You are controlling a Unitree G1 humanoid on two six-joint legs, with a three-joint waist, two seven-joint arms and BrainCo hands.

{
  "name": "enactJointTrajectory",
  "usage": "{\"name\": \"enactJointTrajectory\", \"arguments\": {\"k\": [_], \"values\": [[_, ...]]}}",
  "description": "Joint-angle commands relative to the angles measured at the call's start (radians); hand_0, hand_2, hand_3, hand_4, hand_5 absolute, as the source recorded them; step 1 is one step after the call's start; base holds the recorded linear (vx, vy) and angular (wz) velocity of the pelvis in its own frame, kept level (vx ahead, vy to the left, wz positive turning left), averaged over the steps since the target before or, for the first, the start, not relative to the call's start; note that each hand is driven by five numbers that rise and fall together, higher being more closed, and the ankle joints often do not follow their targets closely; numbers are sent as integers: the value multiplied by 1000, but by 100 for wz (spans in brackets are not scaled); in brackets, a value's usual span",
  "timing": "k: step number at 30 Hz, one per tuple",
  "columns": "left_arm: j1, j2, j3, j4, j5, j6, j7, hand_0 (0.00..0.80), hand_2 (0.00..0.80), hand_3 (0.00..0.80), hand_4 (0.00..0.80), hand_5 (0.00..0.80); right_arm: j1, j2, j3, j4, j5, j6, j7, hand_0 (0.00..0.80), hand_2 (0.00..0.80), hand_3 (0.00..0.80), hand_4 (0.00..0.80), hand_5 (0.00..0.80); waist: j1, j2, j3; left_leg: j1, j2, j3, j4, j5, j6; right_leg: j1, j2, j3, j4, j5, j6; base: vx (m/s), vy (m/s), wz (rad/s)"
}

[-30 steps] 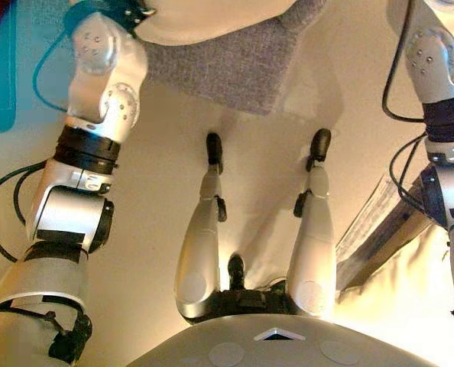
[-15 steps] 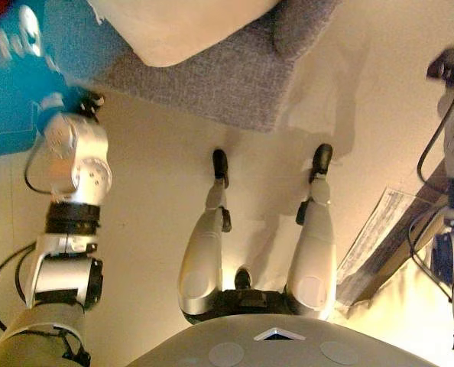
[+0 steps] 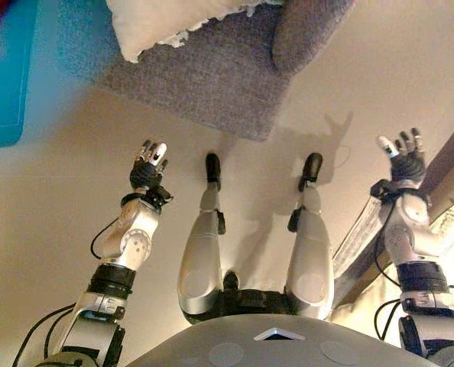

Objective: Pick up the cushion and take it to the sofa

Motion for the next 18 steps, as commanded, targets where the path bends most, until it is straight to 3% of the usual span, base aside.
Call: {"name": "enactJointTrajectory", "arguments": {"k": [1,6,11,18], "values": [[26,51,-103,-57,32,2,-72,0,0,0,0,0,7,49,117,-28,60,-60,111,0,0,0,0,0,47,-39,0,118,34,4,-1,-150,45,-39,-80,-16,94,-20,81,-92,-242,4],[1,48,-166,-43,16,51,-55,0,0,0,0,0,-25,44,287,-81,47,20,184,0,0,0,0,0,57,-46,0,152,26,0,-1,-157,46,0,-69,-26,82,-28,82,-57,-82,9],[-24,58,-230,34,112,148,-126,0,0,0,0,0,-49,39,401,-55,81,89,189,0,0,0,0,0,68,-46,-2,231,11,0,-1,-170,44,92,-61,-42,72,-45,79,-32,-10,4],[-14,81,-277,224,232,268,-208,0,0,0,0,0,-14,36,486,128,46,198,157,0,0,0,0,0,65,-57,-106,305,13,18,-1,-185,36,188,-25,-62,65,-87,57,0,0,0]]}}
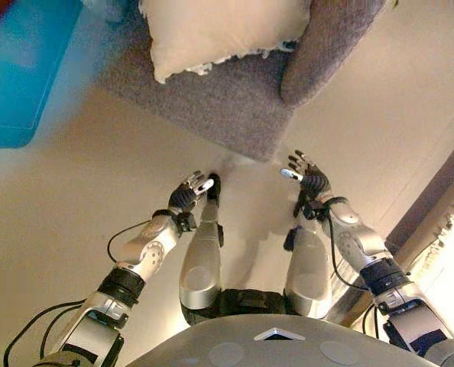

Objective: Pick up the cushion and take it to the sofa

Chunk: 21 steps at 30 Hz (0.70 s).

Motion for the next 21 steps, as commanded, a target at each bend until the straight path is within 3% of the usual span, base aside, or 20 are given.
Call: {"name": "enactJointTrajectory", "arguments": {"k": [1,8,11,17,21], "values": [[2,38,-53,110,84,41,-62,0,0,0,0,0,43,21,43,92,-15,44,-18,0,0,0,0,0,45,-47,-117,110,-3,62,1,-155,49,-62,-42,2,112,-70,54,0,0,0],[23,-81,-39,460,254,34,-108,0,0,0,0,0,97,130,33,495,-223,95,65,0,0,0,0,0,35,-75,-245,199,1,87,1,-166,57,62,4,-5,83,-106,17,-6,-18,0],[23,-119,-27,581,316,13,-126,0,0,0,0,0,120,162,34,617,-273,82,111,0,0,0,0,0,29,-82,-299,236,1,92,1,-174,61,109,21,3,66,-118,2,32,-27,-7],[35,-171,24,763,349,-16,-149,0,0,0,0,0,154,204,13,738,-384,82,109,0,0,0,0,0,14,-88,-376,308,-5,104,1,-203,67,192,48,16,43,-143,-19,29,-11,-6],[42,-181,51,814,362,-10,-172,0,0,0,0,0,164,218,-17,787,-376,75,112,0,0,0,0,0,6,-91,-401,336,-10,106,1,-221,70,230,57,20,28,-152,-25,2,1,-1]]}}
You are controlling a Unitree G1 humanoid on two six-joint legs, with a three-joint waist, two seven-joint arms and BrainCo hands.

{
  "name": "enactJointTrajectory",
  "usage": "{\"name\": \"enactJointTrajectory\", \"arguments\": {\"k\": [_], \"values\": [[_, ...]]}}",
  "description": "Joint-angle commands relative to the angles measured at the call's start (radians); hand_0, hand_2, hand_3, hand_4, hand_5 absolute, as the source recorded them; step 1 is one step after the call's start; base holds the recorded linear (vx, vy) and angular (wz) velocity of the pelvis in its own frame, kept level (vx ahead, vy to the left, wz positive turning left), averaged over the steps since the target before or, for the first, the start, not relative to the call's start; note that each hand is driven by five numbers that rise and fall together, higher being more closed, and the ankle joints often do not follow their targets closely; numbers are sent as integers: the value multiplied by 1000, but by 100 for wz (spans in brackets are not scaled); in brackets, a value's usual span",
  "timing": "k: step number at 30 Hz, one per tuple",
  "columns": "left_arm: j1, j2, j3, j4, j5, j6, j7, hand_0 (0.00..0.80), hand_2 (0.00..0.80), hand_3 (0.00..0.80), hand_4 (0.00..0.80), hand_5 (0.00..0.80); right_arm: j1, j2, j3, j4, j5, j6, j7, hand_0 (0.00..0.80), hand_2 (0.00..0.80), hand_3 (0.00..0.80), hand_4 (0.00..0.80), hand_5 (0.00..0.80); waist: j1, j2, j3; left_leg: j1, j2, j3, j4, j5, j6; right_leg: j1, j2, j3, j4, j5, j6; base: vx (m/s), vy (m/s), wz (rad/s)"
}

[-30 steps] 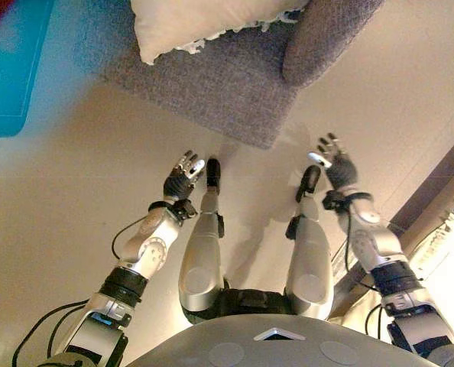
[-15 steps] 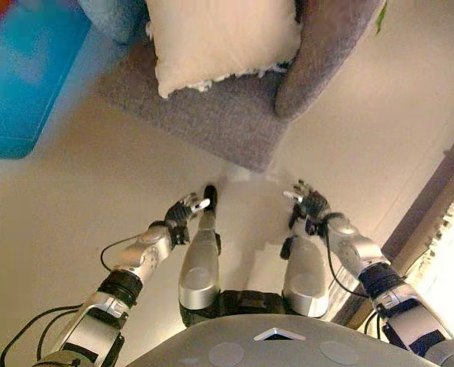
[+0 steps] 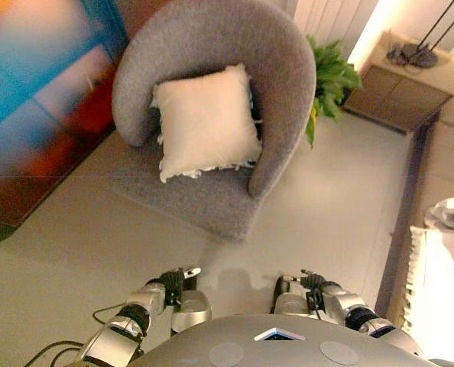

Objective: Pick up the cushion and take it to the sofa

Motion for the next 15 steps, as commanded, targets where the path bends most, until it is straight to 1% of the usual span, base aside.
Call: {"name": "enactJointTrajectory", "arguments": {"k": [1,5,9,15], "values": [[-33,-17,13,69,70,-5,-34,0,0,0,0,0,15,22,-13,47,-23,-5,3,0,0,0,0,0,6,-4,40,93,-74,84,7,-138,94,-9,-1,31,33,-61,-5,4,6,-6],[-21,-25,34,96,98,-14,-53,0,0,0,0,0,26,35,-35,69,-50,-15,5,0,0,0,0,0,-4,-4,24,114,-79,88,7,-153,99,10,2,41,30,-68,-8,7,13,-10],[-19,-25,33,99,128,-21,-55,0,0,0,0,0,25,37,-41,81,-67,-21,16,0,0,0,0,0,-5,-6,15,127,-84,86,7,-162,104,21,3,45,31,-72,-8,8,5,-3],[-16,-26,37,105,143,-34,-64,0,0,0,0,0,24,42,-57,97,-48,-19,15,0,0,0,0,0,-3,-9,5,135,-86,86,7,-167,107,28,1,45,30,-71,-5,2,2,-2]]}}
